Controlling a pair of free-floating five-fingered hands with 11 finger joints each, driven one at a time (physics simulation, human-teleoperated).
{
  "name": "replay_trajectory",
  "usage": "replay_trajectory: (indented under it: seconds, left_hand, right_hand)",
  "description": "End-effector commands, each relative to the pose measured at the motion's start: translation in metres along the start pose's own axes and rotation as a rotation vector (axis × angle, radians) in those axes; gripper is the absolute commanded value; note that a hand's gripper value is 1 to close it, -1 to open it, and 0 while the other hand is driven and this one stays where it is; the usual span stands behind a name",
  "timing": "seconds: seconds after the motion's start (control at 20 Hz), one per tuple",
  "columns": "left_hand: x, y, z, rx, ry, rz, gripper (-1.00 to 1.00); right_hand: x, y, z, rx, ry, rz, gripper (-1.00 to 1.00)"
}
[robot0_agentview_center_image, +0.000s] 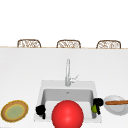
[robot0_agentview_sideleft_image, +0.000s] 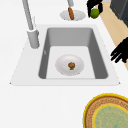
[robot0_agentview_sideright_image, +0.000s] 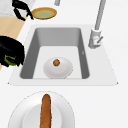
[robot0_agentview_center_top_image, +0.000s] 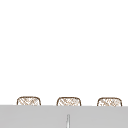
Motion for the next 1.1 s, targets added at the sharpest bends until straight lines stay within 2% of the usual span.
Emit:
replay_trajectory:
  seconds: [0.0,0.55,0.65,0.8,1.0,1.05]
  left_hand:
    - [0.000,0.000,0.000,0.000,0.000,0.000,0.00]
    - [0.000,0.000,0.000,0.000,0.000,0.000,0.00]
    - [0.000,0.000,0.000,0.000,0.000,0.000,0.00]
    - [0.000,0.000,0.000,0.000,0.000,0.000,0.00]
    - [0.000,0.000,0.000,0.000,0.000,0.000,0.00]
    - [0.000,0.000,0.000,0.000,0.000,0.000,0.00]
  right_hand:
    - [0.022,-0.008,-0.015,0.001,0.024,-0.013,1.00]
    - [0.092,-0.008,-0.077,0.021,0.017,-0.002,1.00]
    - [0.090,-0.015,-0.091,-0.001,0.062,-0.008,1.00]
    - [0.100,0.000,-0.120,0.022,0.060,-0.032,1.00]
    - [0.113,0.014,-0.158,0.044,0.051,-0.040,1.00]
    - [0.124,0.022,-0.163,0.044,0.041,-0.026,1.00]
